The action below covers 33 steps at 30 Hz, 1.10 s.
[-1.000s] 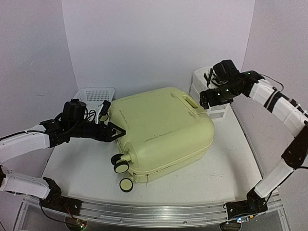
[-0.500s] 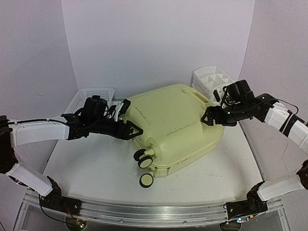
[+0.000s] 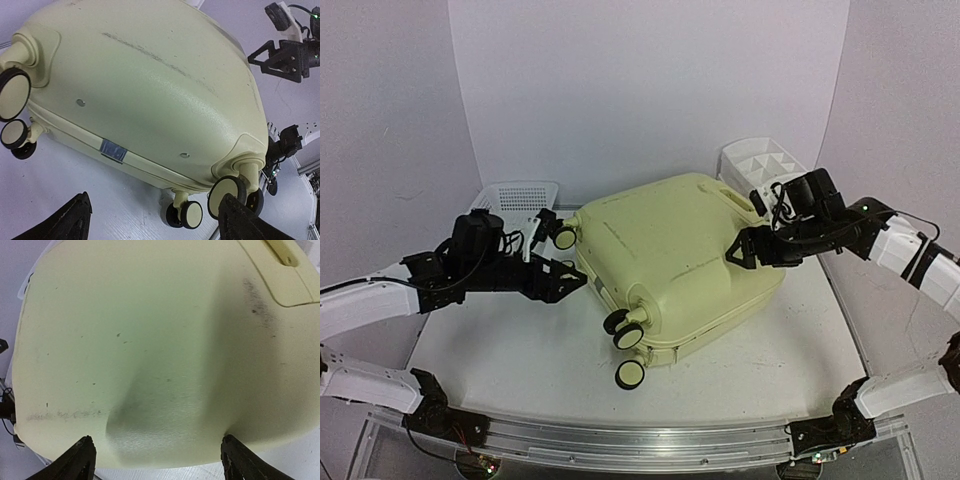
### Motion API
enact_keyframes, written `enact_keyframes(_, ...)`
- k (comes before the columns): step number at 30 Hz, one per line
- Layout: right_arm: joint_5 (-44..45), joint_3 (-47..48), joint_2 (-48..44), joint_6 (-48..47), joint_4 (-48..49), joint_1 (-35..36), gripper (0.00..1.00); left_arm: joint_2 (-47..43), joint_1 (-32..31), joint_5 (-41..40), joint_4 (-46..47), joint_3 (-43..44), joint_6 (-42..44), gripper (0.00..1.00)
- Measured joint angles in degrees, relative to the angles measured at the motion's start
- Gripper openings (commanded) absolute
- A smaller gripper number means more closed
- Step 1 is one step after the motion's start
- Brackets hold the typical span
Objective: Open, take out, and arrange the luggage
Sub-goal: Rotate the luggage at the center of the board, then hold the wheels of the luggage.
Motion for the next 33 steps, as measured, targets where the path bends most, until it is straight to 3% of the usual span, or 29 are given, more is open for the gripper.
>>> enact_keyframes(4, -2.23, 0.98, 0.0, -3.54, -0.42, 3.37, 0.92, -6.12, 0.0, -4.57, -4.09, -1.64, 0.0, 0.89)
enact_keyframes(8, -3.08, 4.22, -0.07, -8.04, -0.5, 4.39, 0.89, -9.51, 0.0, -8.55, -10.21, -3.26, -0.28, 0.89)
enact_keyframes(10, -3.1, 4.72, -0.81, -10.73, 1.09, 4.37, 0.97, -10.88, 0.0, -10.21, -13.42, -3.65, -0.44, 0.89)
enact_keyframes(13, -3.34, 4.5, -2.27, -13.46, 3.58, 4.33, 0.98, -12.96, 0.0, -12.24, -17.07, -3.91, -0.63, 0.89)
enact_keyframes(19, -12.94, 4.94, -1.25, -24.13, 6.99, 4.59, 0.98, -17.7, 0.0, -14.6, -19.61, -6.43, -1.66, 0.9)
enact_keyframes(25, -16.5, 6.62, 6.86, -40.02, 8.02, 14.01, 0.98, -19.93, 0.0, -17.57, -20.96, -10.01, -2.84, 0.9)
enact_keyframes(33, -17.29, 18.62, 20.28, -59.23, 2.51, 23.54, 0.98, -20.52, 0.0, -18.23, -20.81, -12.94, -3.72, 0.9)
